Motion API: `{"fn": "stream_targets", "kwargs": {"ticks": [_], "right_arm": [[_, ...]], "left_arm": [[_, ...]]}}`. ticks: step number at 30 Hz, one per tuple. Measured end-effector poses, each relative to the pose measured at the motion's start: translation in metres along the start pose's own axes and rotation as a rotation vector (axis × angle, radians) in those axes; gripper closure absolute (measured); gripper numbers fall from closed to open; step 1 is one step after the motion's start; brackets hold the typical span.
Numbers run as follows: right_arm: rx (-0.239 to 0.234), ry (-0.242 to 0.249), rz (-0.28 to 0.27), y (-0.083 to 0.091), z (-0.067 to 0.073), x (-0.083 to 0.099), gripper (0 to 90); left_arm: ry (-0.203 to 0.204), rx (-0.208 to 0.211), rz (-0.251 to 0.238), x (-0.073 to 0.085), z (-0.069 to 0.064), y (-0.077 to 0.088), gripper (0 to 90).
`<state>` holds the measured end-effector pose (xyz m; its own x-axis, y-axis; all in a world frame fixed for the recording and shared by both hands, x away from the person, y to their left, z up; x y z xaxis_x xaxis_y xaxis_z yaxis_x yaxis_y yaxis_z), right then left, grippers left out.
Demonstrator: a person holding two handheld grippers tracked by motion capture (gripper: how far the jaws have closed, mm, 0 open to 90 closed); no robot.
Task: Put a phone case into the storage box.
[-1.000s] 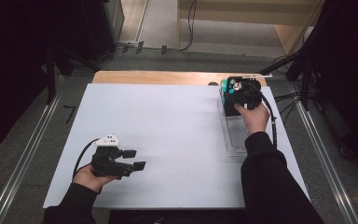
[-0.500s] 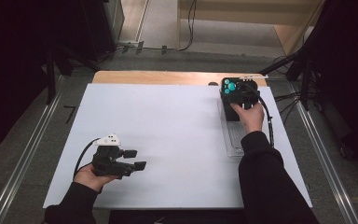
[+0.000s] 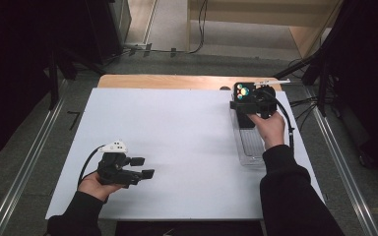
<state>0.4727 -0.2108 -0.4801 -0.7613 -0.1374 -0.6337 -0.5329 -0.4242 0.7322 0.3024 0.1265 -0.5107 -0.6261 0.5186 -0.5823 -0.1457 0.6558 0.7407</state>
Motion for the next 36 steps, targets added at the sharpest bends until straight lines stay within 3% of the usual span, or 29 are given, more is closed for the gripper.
{"fn": "stream_targets", "kwargs": {"ticks": [2,5,10,14,17,21,23,28,36], "right_arm": [[-0.048,0.016,0.000,0.005,0.014,0.004,0.0],[-0.091,0.034,-0.003,0.011,0.033,0.012,11.6],[-0.111,0.115,0.055,0.016,0.058,0.032,11.6],[-0.168,0.147,0.078,0.023,0.076,0.048,13.3],[-0.203,0.169,0.082,0.028,0.086,0.059,21.4],[-0.223,0.229,0.099,0.032,0.099,0.076,23.9],[-0.226,0.261,0.118,0.032,0.104,0.086,25.2],[-0.256,0.289,0.140,0.035,0.112,0.109,25.2],[-0.281,0.322,0.141,0.044,0.111,0.140,25.2]], "left_arm": [[0.004,-0.001,-0.003,0.000,0.001,0.001,32.9],[0.006,-0.003,0.001,0.001,0.002,0.001,32.9],[0.006,-0.002,0.010,0.002,0.004,0.002,32.9],[0.003,0.000,0.007,0.002,0.004,0.002,32.9],[0.002,-0.001,0.004,0.002,0.004,0.003,32.9],[-0.001,0.001,-0.005,0.003,0.003,0.004,32.9],[0.000,0.002,-0.006,0.004,0.002,0.005,32.9],[-0.001,0.009,-0.013,0.006,0.001,0.007,32.8],[-0.010,0.007,-0.018,0.010,-0.001,0.007,32.8]]}}
Point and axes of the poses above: each handheld gripper's, and its own axes: y roughly backward along the jaws, x roughly out of its underside, z roughly to its left, the point moved 10 cm from there along -y, roughly forward along the jaws, and after that the axes turned 9 degrees about z, right-handed, at the moved point
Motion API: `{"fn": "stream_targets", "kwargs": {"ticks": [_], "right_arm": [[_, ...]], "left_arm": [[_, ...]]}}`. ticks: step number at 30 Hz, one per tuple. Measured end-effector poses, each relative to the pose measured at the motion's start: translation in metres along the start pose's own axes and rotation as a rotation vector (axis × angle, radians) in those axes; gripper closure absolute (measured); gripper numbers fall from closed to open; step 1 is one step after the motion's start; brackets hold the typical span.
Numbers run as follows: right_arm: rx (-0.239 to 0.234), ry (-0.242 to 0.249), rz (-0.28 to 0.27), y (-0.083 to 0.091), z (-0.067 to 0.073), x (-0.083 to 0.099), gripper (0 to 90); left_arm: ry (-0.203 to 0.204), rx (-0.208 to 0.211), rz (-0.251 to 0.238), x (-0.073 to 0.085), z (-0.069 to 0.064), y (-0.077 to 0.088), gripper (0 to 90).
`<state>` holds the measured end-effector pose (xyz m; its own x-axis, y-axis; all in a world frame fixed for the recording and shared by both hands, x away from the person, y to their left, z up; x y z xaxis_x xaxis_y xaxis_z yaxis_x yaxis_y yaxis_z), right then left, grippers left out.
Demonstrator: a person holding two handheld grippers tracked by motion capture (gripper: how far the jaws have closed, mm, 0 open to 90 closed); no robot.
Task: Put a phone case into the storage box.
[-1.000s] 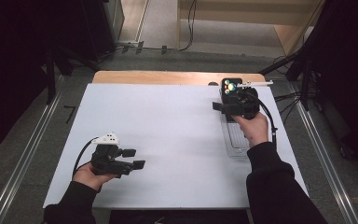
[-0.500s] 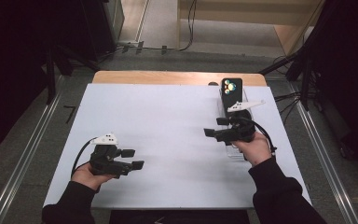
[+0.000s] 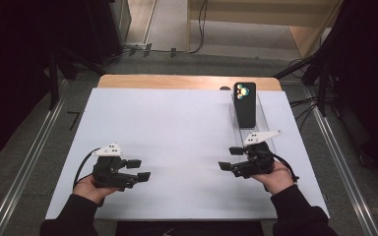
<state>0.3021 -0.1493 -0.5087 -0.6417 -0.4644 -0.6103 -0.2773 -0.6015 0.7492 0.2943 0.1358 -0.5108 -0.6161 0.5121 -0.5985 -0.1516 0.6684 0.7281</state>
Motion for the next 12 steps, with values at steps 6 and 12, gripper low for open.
{"fn": "stream_targets", "kwargs": {"ticks": [6,12], "right_arm": [[-0.002,0.012,0.018,0.002,0.002,0.022,25.0],[-0.005,0.000,0.050,0.001,-0.002,0.037,24.9]], "left_arm": [[-0.001,0.004,-0.004,0.004,-0.001,0.001,30.5],[0.002,0.009,-0.007,0.006,-0.001,0.000,30.0]]}}
Point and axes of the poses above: each handheld gripper's, and its own axes: y roughly backward along the jaws, x roughly out of its underside, z roughly to its left, the point moved 10 cm from there along -y, roughly forward along the jaws, and after that the axes turned 9 degrees about z, right-handed, at the moved point
